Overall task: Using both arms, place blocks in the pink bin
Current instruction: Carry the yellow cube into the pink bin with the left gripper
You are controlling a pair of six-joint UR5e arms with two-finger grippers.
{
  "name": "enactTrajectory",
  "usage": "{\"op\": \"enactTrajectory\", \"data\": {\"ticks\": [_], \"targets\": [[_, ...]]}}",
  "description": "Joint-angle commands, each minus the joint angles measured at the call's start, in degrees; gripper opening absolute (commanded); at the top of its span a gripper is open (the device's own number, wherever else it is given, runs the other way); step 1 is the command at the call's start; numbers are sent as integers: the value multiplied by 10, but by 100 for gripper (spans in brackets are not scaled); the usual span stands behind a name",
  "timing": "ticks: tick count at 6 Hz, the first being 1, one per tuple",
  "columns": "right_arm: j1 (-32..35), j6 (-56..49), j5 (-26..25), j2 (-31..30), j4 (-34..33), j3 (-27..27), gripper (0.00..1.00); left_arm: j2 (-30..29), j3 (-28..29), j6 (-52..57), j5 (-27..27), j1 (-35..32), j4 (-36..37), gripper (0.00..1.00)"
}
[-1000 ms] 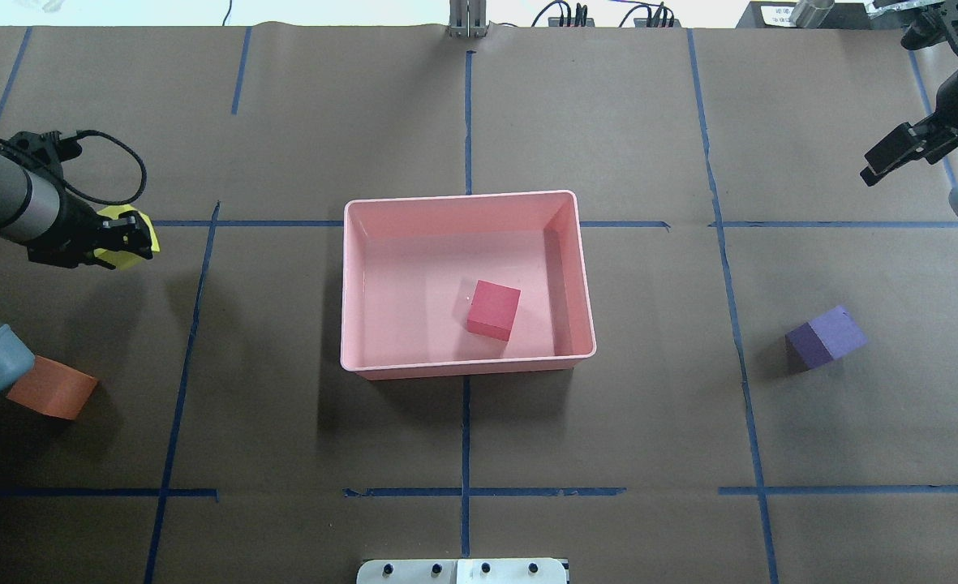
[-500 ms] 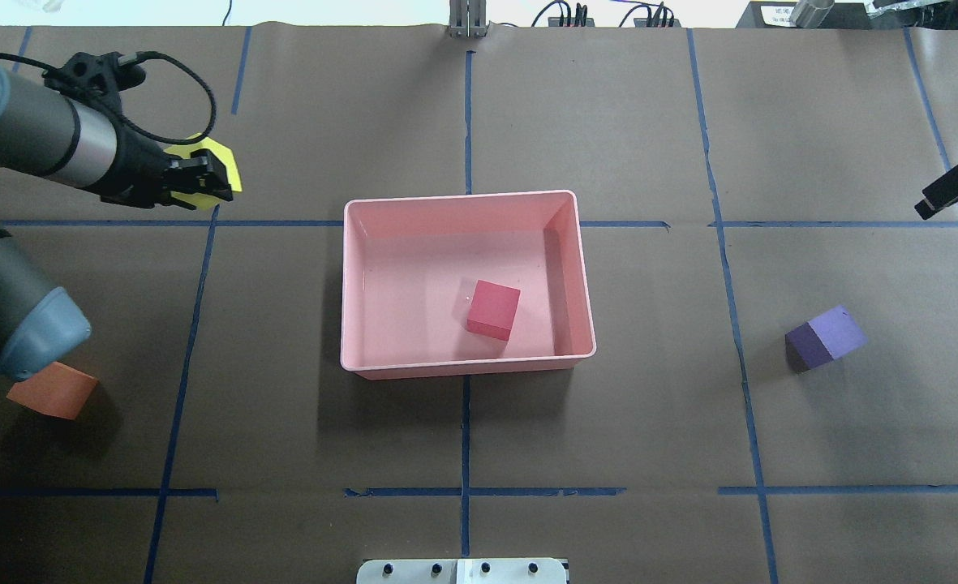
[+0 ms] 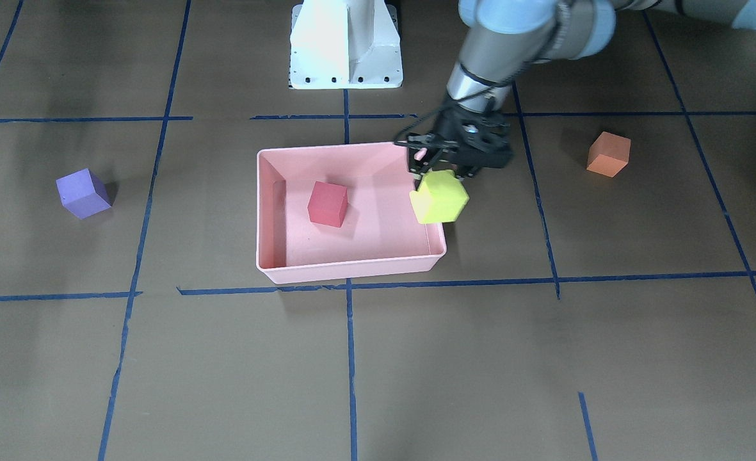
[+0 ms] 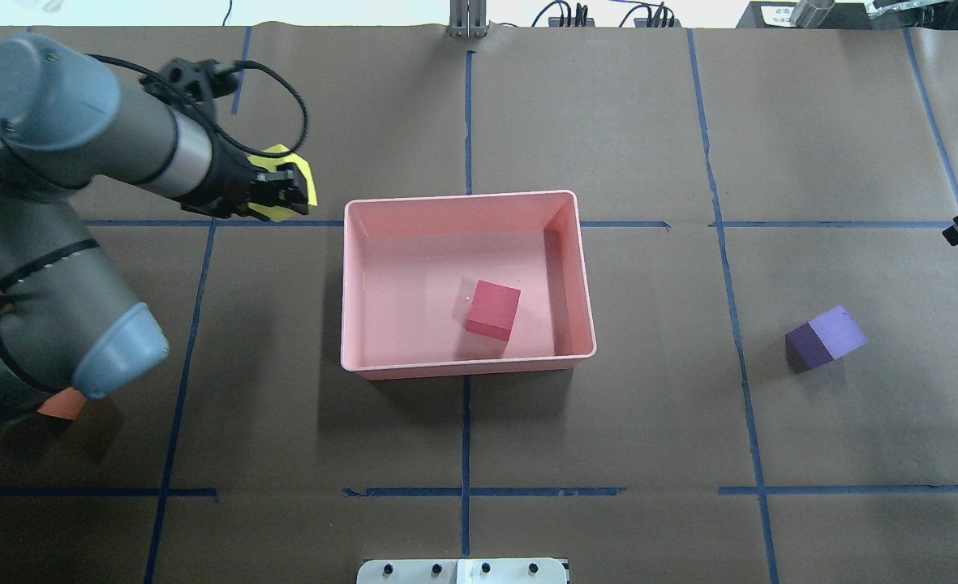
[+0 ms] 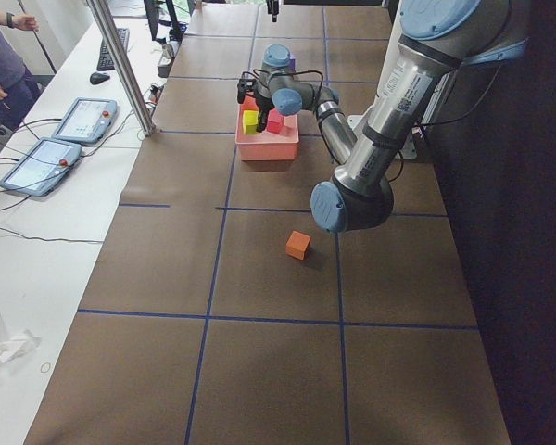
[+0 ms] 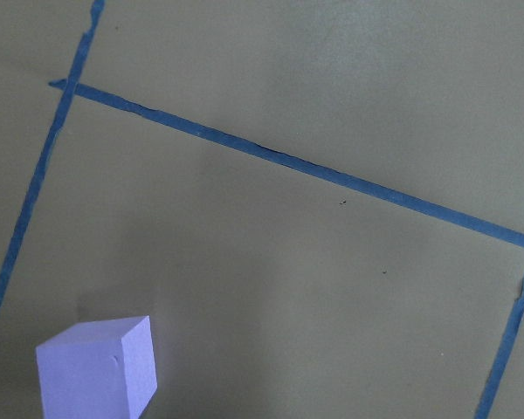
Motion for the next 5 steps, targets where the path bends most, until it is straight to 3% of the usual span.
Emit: {"op": "enactTrajectory", "data": {"ticks": [1, 2, 4, 5], "targets": [[-50, 94, 0, -3, 66, 0, 100, -14, 2, 0, 40, 36, 9, 100], [-84, 135, -10, -4, 99, -1, 100, -13, 0, 1, 40, 39, 9, 100], [-168, 207, -78, -22, 168, -2, 100, -13, -1, 2, 40, 40, 9, 100], [-192, 207, -90, -23, 169, -2, 100, -11, 0, 3, 40, 42, 7, 100]]}}
